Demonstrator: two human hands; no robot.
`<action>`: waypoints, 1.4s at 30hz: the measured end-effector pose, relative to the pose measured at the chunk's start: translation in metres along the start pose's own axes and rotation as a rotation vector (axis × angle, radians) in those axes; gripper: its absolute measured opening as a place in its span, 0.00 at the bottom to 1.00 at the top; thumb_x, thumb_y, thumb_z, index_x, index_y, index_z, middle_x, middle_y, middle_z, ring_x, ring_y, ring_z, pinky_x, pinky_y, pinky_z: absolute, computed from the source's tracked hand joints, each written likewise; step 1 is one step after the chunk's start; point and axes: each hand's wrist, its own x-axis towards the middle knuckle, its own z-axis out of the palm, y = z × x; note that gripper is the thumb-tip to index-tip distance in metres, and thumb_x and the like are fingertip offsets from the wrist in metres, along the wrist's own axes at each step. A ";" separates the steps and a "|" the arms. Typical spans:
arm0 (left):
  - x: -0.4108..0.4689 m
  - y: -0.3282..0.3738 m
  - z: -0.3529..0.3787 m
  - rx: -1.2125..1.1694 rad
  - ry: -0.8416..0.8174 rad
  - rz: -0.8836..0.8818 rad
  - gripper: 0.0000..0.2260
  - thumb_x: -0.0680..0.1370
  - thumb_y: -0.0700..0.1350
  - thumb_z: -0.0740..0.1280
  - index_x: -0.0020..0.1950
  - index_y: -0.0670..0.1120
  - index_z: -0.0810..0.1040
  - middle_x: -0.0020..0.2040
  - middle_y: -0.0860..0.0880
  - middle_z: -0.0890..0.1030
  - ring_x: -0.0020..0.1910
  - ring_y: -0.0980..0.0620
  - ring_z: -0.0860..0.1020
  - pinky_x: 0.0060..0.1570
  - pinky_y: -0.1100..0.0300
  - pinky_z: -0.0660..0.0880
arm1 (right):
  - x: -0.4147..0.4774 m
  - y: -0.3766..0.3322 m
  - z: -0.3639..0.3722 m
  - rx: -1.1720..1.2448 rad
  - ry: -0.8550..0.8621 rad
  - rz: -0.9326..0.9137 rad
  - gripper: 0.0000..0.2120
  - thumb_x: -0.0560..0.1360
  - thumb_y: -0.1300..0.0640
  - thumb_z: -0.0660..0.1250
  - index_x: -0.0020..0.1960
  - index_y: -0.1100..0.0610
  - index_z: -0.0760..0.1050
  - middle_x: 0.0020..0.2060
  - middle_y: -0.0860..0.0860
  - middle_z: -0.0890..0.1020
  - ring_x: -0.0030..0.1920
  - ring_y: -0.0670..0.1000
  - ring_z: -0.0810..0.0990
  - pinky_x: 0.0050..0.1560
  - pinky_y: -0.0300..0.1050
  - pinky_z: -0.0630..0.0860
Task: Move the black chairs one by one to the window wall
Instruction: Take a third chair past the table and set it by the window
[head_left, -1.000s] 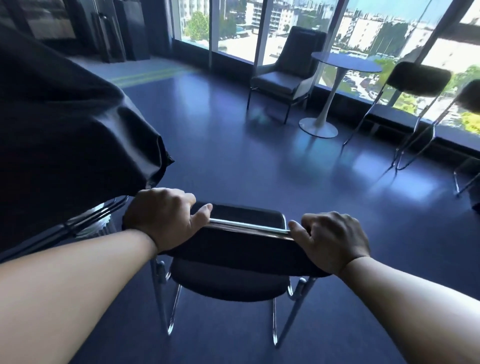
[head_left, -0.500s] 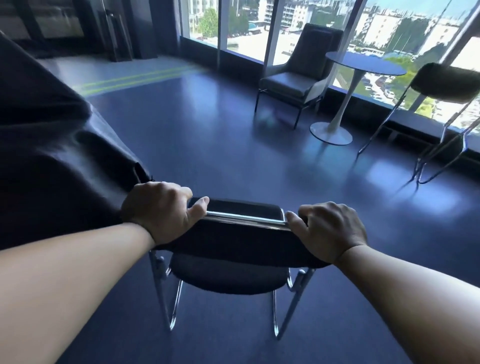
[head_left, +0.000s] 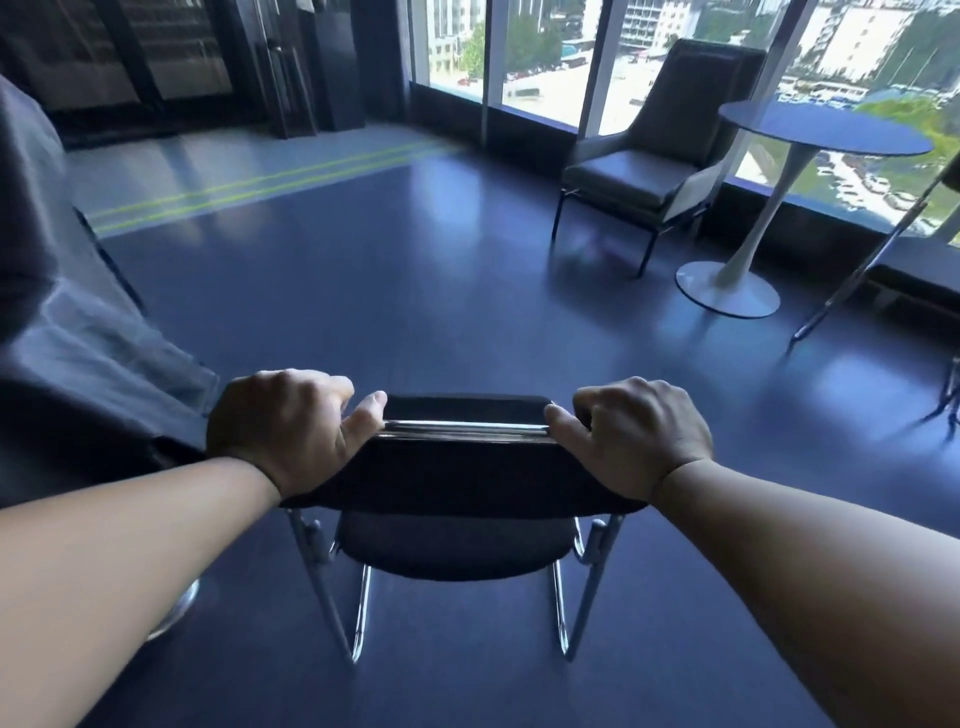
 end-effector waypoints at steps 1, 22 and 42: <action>0.006 0.003 0.003 0.005 0.000 -0.014 0.26 0.74 0.66 0.51 0.27 0.47 0.66 0.26 0.50 0.72 0.28 0.41 0.75 0.31 0.58 0.62 | 0.008 0.007 0.003 0.006 0.010 -0.013 0.29 0.75 0.31 0.49 0.38 0.53 0.74 0.38 0.53 0.82 0.42 0.60 0.79 0.40 0.46 0.66; 0.153 -0.018 0.080 0.038 0.076 -0.054 0.27 0.74 0.66 0.50 0.28 0.45 0.67 0.26 0.49 0.72 0.27 0.43 0.70 0.32 0.58 0.58 | 0.178 0.069 0.050 -0.066 0.049 -0.113 0.33 0.71 0.29 0.39 0.34 0.51 0.71 0.35 0.53 0.81 0.40 0.61 0.78 0.38 0.47 0.65; 0.381 -0.105 0.198 0.013 0.074 -0.031 0.27 0.74 0.66 0.50 0.28 0.46 0.67 0.25 0.50 0.71 0.26 0.44 0.66 0.31 0.59 0.58 | 0.419 0.107 0.110 -0.090 0.005 -0.064 0.30 0.76 0.33 0.47 0.40 0.54 0.78 0.38 0.54 0.82 0.42 0.62 0.78 0.39 0.48 0.64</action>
